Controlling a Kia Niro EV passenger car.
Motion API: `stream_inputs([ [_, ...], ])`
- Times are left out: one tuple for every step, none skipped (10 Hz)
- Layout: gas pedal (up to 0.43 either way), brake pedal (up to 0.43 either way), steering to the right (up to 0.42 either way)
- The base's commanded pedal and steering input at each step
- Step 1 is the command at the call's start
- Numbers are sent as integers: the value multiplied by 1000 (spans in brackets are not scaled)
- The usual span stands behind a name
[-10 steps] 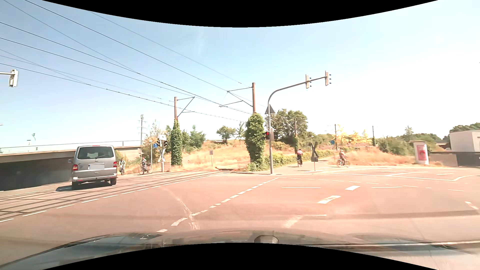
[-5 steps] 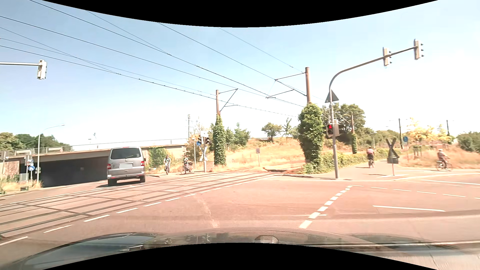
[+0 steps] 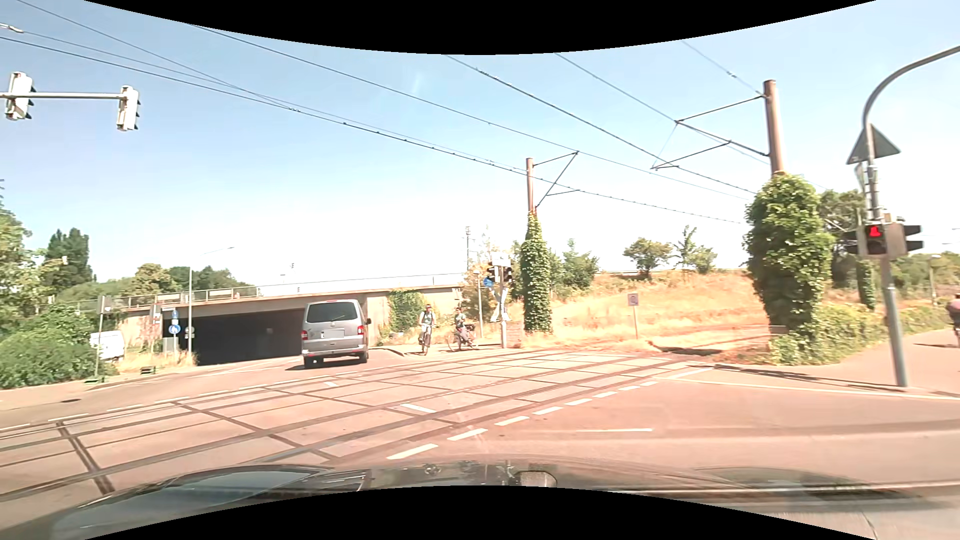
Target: Follow the waypoints while adhering to traffic rules and regulations
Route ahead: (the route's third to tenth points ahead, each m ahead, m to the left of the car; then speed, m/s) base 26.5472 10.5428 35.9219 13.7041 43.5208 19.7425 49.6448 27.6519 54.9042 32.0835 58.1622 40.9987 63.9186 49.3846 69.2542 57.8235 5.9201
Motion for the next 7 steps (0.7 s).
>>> stream_inputs([
  [177,0,-271],
  [177,0,-251],
  [177,0,-234],
  [177,0,-209],
  [177,0,-189],
  [177,0,-157],
  [169,0,-129],
])
